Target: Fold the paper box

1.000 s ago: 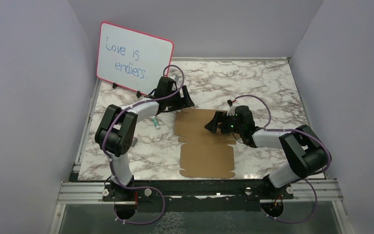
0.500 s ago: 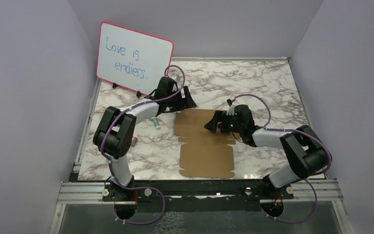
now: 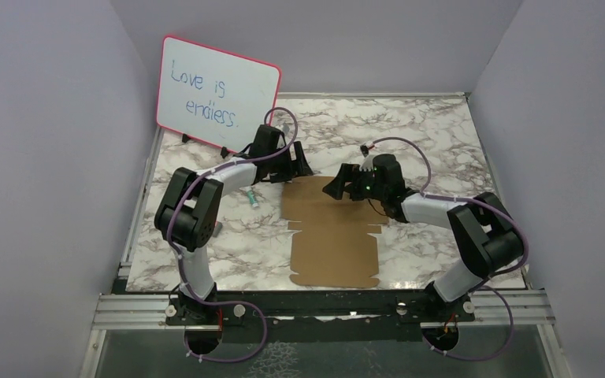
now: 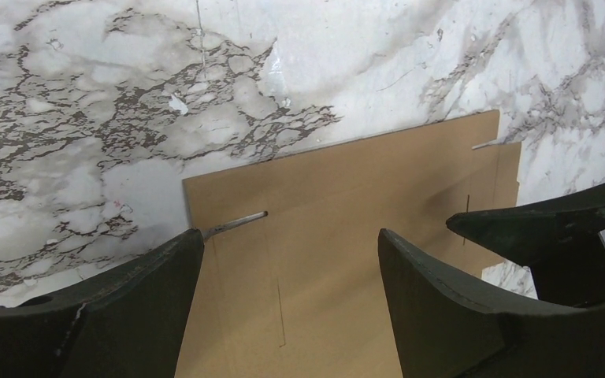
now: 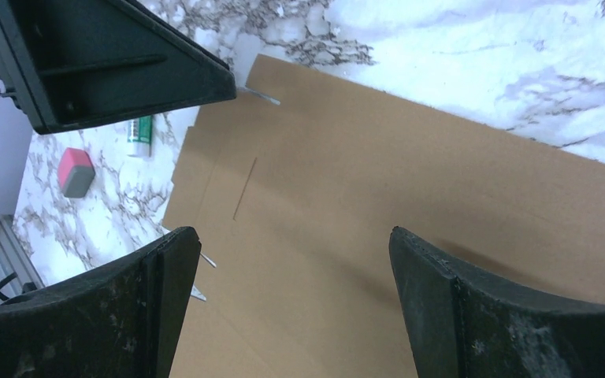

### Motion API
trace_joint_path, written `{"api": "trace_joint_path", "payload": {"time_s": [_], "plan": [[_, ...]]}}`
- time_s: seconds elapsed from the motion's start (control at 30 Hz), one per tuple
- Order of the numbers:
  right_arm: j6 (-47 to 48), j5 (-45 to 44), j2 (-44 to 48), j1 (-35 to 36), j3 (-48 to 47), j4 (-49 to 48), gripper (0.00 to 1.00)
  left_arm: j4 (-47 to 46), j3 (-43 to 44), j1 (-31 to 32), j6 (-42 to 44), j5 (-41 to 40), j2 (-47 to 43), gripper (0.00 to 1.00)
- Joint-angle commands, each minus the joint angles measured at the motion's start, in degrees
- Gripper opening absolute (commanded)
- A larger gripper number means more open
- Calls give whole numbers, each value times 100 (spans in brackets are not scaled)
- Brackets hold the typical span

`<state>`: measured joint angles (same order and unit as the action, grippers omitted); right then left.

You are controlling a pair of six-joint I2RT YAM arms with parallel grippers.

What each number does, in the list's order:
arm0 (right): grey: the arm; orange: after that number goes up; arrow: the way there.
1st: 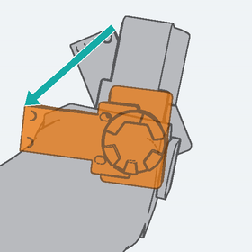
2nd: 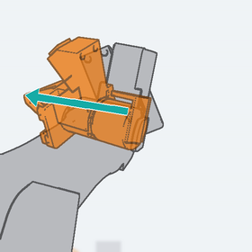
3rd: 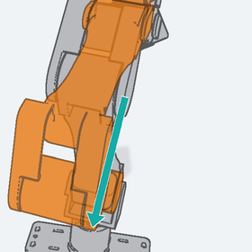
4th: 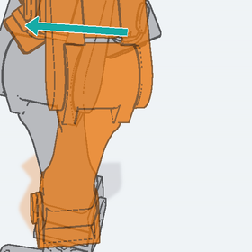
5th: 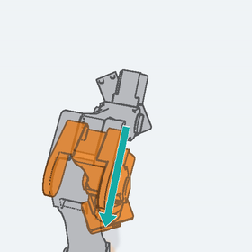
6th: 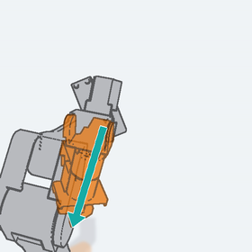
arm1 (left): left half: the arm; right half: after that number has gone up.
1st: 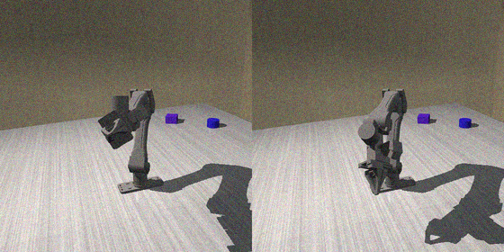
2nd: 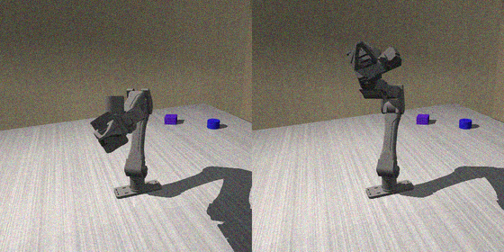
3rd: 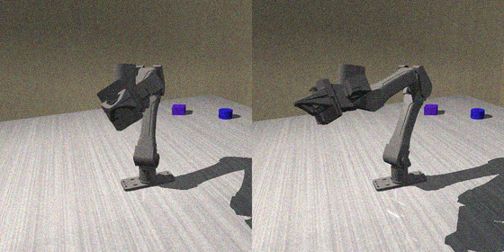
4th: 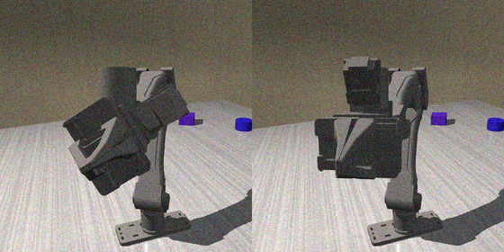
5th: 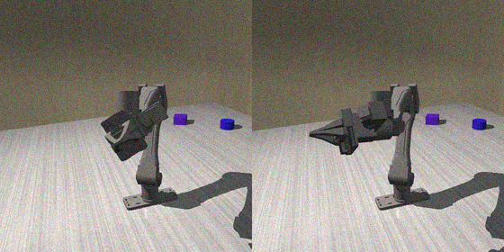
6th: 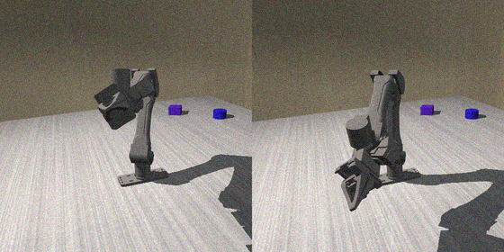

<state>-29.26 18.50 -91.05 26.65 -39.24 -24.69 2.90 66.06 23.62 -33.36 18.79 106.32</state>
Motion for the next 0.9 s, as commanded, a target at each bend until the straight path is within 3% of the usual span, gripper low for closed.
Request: {"api": "trace_joint_path", "payload": {"time_s": [0.0, 0.37, 0.87], "plan": [[-72, 204, -325, 60, -181, -184, 95, 99, 211, -41, 85, -34, 208, 82], [-137, 233, -878, 130, -18, -433, 94, 209, 363, -42, 137, -122, 511, 82], [-107, 97, -910, 211, 96, -476, 94, 545, 396, -39, 278, -670, 484, 84]]}}
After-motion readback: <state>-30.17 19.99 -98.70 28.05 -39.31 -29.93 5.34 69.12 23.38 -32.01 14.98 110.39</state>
